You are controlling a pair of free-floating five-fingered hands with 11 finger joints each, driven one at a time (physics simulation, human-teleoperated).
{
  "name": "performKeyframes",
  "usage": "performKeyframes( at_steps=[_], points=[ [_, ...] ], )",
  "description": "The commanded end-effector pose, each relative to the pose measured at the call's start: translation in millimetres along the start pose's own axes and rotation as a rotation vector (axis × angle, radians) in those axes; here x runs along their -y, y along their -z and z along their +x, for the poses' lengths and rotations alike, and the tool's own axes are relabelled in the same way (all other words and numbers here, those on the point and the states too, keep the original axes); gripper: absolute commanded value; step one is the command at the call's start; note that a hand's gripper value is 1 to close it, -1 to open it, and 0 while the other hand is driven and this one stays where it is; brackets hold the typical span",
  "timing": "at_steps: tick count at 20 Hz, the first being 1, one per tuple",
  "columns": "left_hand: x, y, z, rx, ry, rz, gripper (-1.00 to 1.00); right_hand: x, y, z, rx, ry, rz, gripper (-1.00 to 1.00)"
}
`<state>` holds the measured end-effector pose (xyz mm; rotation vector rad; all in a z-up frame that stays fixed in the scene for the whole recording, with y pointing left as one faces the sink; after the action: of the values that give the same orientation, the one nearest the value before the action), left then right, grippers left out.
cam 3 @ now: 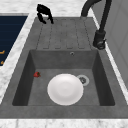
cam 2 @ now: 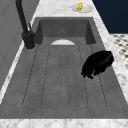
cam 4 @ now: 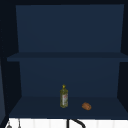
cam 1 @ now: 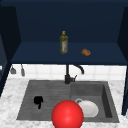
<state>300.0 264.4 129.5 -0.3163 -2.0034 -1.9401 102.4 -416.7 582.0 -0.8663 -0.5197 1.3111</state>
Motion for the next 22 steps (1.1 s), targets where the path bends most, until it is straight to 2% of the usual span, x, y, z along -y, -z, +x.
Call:
performKeyframes(
  at_steps=[1, 4, 12, 22],
  points=[
    [0, 0, 0, 0.000, 0.000, 0.000, 0.00, -16, -2, 31, 0.003, 0.011, -0.024, -1.00],
    [0, 0, 0, 0.000, 0.000, 0.000, 0.00, -21, 2, 49, -0.027, 0.029, -0.062, -1.00],
    [0, 0, 0, 0.000, 0.000, 0.000, 0.00, -12, 32, 86, -0.112, 0.030, -0.065, -1.00],
    [0, 0, 0, 0.000, 0.000, 0.000, 0.00, 0, 71, 118, -0.257, 0.048, -0.059, -1.00]
  ],
)
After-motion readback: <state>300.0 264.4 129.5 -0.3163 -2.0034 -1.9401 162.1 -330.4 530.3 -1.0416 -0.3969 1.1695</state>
